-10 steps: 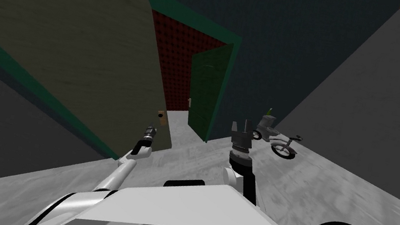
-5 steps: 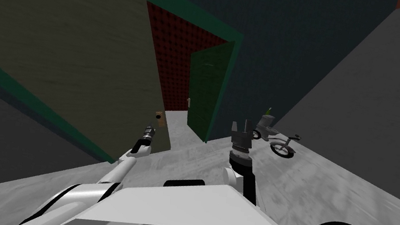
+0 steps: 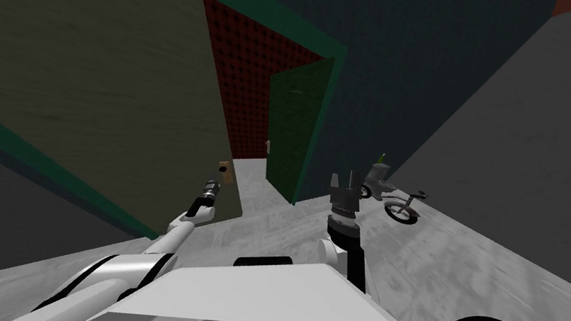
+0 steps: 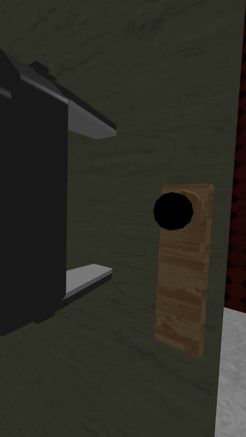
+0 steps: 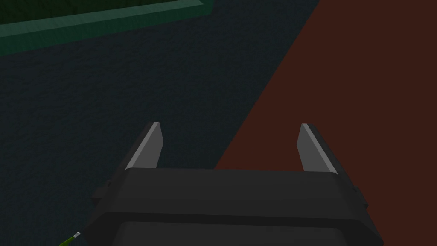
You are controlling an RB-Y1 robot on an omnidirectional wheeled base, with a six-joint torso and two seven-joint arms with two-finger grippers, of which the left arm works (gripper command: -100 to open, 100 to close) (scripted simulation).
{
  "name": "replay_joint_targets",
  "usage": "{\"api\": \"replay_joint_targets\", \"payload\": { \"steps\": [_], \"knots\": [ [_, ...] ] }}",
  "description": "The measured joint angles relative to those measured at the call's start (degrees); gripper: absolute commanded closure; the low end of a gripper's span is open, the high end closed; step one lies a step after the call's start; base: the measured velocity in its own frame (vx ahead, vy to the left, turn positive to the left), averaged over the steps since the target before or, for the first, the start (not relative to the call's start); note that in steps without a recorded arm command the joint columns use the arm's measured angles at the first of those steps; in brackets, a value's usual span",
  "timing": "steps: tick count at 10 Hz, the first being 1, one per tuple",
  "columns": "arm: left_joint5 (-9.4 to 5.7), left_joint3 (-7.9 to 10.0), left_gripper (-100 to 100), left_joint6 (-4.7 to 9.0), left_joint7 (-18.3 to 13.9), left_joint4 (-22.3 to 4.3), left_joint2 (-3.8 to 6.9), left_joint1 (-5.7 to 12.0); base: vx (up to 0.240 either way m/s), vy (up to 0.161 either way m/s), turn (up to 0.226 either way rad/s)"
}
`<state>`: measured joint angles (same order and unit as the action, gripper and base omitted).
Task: Push the door open
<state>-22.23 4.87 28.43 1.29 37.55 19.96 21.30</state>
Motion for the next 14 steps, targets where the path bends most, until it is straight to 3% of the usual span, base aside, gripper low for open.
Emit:
{"api": "replay_joint_targets", "payload": {
  "steps": [1,10,11,14],
  "knots": [
    [-0.12,-0.1,-100,0.34,-0.13,-1.54,0.25,0.79,0.022,0.006,-0.006],
    [-0.34,0.67,-100,0.47,0.04,-2.48,0.58,1.14,0.168,0.057,-0.022],
    [-0.34,0.69,100,0.45,0.06,-2.46,0.59,1.15,-0.008,0.0,0.003],
    [-0.36,0.78,100,0.52,0.05,-2.35,0.82,1.43,-0.012,0.0,-0.007]
  ]
}}
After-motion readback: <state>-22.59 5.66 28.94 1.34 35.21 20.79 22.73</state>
